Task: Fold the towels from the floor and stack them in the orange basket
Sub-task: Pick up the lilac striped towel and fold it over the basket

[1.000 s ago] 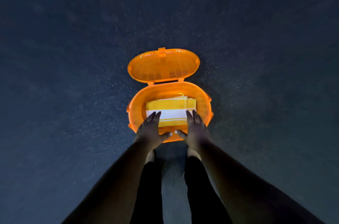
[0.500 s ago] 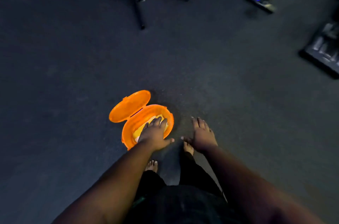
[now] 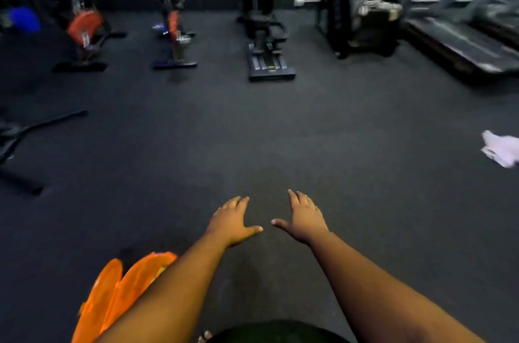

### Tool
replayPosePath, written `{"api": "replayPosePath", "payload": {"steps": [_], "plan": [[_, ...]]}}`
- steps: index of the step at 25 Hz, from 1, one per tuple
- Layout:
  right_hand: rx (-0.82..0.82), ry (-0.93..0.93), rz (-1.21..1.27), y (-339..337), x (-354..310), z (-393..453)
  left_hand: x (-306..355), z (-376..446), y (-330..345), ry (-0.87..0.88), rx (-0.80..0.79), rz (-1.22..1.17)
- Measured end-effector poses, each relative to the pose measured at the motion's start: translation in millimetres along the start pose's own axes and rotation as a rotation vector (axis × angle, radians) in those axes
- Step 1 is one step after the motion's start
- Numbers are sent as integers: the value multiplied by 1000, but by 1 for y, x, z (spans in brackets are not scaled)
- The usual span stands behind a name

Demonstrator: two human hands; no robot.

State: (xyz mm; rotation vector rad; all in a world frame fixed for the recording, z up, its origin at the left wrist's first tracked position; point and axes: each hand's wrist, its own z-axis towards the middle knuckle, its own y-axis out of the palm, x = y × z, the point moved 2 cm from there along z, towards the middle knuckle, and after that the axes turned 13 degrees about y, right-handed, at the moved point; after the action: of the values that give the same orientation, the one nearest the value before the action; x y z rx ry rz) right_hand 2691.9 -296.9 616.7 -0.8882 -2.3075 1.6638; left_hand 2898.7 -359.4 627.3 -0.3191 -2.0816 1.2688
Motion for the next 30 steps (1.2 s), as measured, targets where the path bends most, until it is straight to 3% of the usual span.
{"api": "replayPosePath", "payload": {"steps": [8, 15, 23, 30], "plan": [[203, 384, 209, -112, 300, -9, 301, 159, 26, 435, -124, 65], [321, 619, 317, -186, 478, -8, 499, 262, 53, 695, -215, 145], [354, 792, 350, -252, 623, 95, 639, 435, 77, 856, -289, 174], [358, 907, 394, -327, 721, 186, 742, 579, 66, 874, -366, 214]]}}
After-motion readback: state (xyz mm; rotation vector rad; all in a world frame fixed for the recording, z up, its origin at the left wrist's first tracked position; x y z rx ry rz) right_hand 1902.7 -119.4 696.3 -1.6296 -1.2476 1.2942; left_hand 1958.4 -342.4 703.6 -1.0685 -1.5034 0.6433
